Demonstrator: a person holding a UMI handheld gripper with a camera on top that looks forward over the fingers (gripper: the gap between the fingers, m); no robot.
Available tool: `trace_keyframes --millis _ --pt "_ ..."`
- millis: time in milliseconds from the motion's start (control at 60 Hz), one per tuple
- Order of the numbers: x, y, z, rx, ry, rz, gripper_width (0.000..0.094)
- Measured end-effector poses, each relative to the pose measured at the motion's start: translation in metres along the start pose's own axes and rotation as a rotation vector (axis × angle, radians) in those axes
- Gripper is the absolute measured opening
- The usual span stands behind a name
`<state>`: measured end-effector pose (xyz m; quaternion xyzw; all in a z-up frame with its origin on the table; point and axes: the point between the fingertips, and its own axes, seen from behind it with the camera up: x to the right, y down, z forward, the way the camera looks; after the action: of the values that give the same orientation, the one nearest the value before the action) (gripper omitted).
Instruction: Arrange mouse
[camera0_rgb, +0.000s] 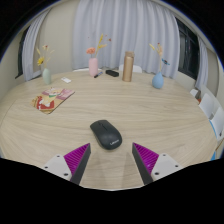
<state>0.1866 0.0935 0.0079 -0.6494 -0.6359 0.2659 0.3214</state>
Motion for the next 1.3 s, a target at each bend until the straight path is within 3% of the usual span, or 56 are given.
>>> trace_keyframes --millis 650,733,767,800,950,1100,1300 --pt "0.017 -0.050 0.088 0.002 -0.005 0.022 0.0826" --pt "0.011 -0.049 0.091 -0.017 -0.028 0.048 0.0710" --pt "0.011 -0.049 0.091 -0.019 -0.021 0.053 0.0632" --pt "0.011 -0.049 0.091 -0.023 -0.012 0.049 0.0494" --pt "0.014 -0.050 0.090 -0.048 0.047 0.048 0.0375" --pt "-0.006 -0.073 0.083 -0.062 0.025 0.112 0.0355" --pt "-0.105 -0.199 0.074 0.073 -0.095 0.091 0.0357"
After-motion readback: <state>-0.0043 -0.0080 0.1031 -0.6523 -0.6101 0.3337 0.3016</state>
